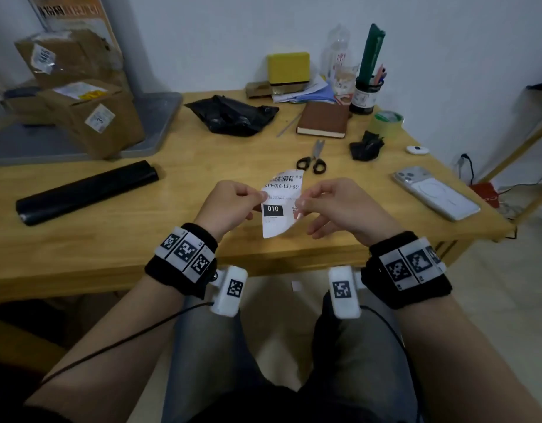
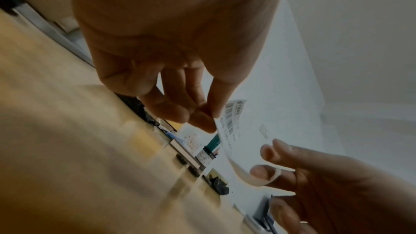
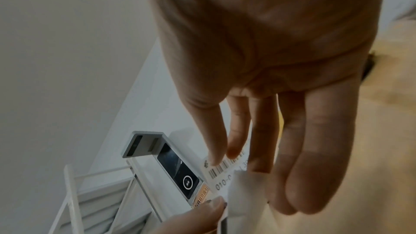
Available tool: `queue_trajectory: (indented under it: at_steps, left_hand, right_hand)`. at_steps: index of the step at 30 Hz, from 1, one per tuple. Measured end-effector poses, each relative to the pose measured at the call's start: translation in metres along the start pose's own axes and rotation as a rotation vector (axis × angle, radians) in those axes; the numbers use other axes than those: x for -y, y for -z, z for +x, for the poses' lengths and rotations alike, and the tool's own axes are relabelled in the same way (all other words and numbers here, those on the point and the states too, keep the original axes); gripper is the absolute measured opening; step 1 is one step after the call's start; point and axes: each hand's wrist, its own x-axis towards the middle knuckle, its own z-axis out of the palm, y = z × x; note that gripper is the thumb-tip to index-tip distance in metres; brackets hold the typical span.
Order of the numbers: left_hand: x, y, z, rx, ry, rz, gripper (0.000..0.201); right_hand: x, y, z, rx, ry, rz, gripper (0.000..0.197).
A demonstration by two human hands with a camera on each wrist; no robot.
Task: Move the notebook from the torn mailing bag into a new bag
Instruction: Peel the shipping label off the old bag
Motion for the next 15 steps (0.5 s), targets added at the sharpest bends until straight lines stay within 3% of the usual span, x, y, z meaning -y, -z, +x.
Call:
queue_trajectory:
  at_steps: [9,15]
  left_hand:
    - [0.026,-0.010,-0.020,-0.001,0.055,0.065,0.020]
    - [0.026,-0.007,-0.026,-0.039,0.038,0.266,0.019]
  right_hand:
    - [-0.023,-0.014,-0.012,0.077,-0.056,-0.032,0.013]
    - [-0.028,-0.023,-0.007,0.092,-0.072,-0.213,0.013]
